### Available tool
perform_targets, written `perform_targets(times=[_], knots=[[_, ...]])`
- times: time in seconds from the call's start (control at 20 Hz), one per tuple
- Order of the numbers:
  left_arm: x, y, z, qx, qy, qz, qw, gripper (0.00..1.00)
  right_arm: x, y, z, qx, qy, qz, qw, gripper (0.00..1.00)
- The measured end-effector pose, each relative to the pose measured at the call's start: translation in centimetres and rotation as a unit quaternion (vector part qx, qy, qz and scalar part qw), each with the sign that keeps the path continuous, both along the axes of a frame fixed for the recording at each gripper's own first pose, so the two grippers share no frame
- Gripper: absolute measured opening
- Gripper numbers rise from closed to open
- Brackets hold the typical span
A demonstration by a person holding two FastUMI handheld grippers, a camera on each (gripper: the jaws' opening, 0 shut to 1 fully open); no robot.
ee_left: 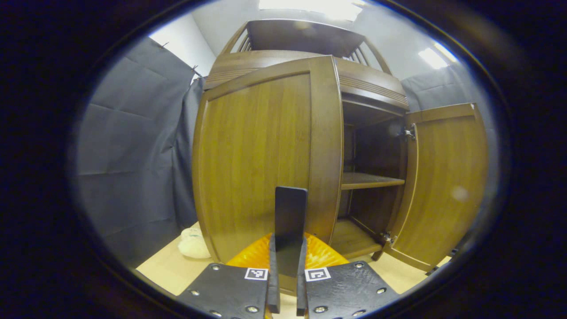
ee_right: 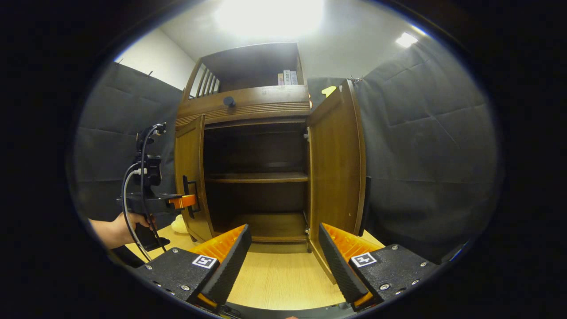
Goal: Open the right door of the double-door shoe cabinet with the right hand, and open the left door with the left hand.
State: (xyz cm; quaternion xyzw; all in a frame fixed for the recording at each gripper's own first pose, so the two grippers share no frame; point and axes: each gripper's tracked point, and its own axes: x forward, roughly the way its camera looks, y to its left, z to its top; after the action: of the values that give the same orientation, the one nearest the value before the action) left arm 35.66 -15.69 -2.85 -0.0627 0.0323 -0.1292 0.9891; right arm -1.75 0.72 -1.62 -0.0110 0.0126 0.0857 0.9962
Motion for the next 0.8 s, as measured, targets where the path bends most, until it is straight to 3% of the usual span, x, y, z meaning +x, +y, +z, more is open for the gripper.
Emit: perform_targets(times=[0.1,0.15,0.2,0.8], knots=[[0.0,0.1,0.0,0.002,-0.001,0.0,1.0,0.11,-0.3,0.7,-0.2,-0.001,0.001,0.006,1.0,0.94],[-0.1,0.1,0.0,0.002,0.0,0.001,1.0,0.2,-0.3,1.0,-0.2,-0.001,0.001,0.009,1.0,0.94],[-0.1,0.3,-0.1,0.003,0.002,0.005,1.0,0.1,-0.4,1.3,-0.4,0.0,0.001,0.013,1.0,0.94],[0.4,2.5,-0.4,0.016,0.0,0.048,0.999,0.18,-1.1,6.3,-1.4,-0.012,0.007,0.065,0.998,0.94]])
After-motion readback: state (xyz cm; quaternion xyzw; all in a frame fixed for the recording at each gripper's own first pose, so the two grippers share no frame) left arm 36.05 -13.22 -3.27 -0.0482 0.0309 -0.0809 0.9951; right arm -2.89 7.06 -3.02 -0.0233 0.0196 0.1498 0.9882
